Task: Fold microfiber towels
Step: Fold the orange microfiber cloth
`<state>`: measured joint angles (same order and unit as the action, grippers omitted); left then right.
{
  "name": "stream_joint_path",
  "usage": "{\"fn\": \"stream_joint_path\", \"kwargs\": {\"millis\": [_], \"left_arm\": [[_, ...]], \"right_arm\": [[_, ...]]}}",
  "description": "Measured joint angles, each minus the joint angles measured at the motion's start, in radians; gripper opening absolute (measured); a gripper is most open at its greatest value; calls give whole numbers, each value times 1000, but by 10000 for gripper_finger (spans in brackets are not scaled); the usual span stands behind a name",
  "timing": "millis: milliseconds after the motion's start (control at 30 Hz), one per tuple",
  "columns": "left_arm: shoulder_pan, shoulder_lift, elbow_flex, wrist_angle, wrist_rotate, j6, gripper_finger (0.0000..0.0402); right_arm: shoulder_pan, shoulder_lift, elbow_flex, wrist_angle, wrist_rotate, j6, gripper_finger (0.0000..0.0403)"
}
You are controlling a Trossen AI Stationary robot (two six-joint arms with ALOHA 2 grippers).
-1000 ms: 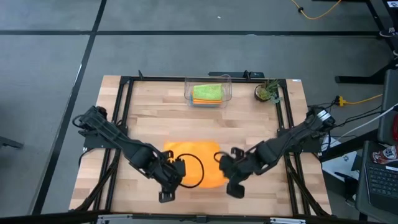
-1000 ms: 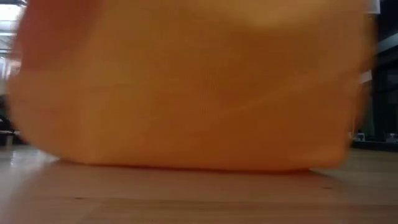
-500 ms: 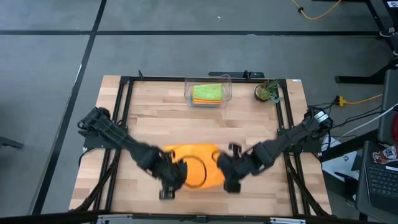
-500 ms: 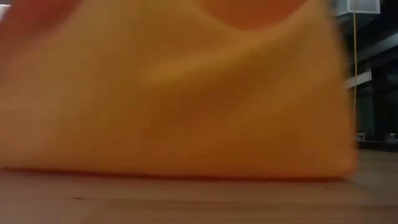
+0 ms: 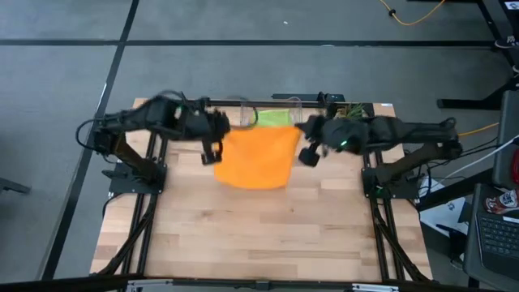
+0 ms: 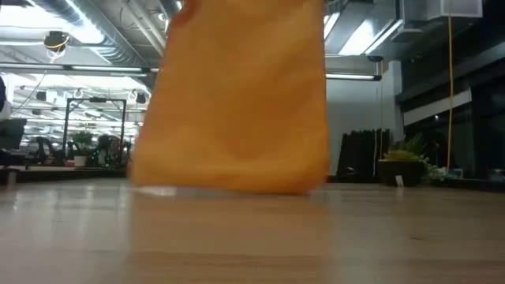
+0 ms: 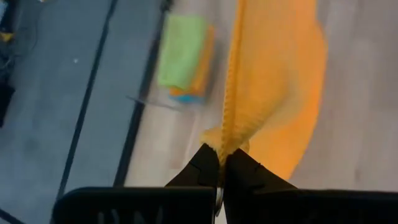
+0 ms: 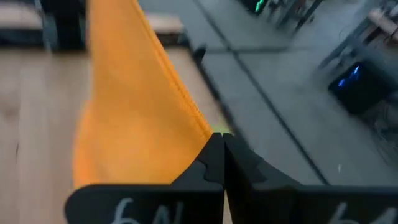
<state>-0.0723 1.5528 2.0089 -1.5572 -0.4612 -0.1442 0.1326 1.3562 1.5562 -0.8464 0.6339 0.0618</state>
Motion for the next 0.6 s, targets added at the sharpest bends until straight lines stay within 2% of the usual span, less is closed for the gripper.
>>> {"fn": "stream_joint_path", "kwargs": {"millis": [100, 200, 333, 433, 600], "left_arm": [[13, -6, 48, 30, -1, 1, 0], [-17, 9, 45, 104, 26, -8, 0], [-82, 61, 10, 133, 96, -140, 0], [-149, 110, -56, 132, 169, -249, 0], [-267, 196, -220, 224, 283, -396, 0]], "right_arm": [[-26, -42, 1, 53, -12, -18, 0], [-24, -47, 1, 52, -86, 5, 0], [19, -6, -14, -37, -185, 124, 0], [75, 30, -79, -76, -241, 219, 0], [191, 80, -255, 8, -382, 384, 0]]}}
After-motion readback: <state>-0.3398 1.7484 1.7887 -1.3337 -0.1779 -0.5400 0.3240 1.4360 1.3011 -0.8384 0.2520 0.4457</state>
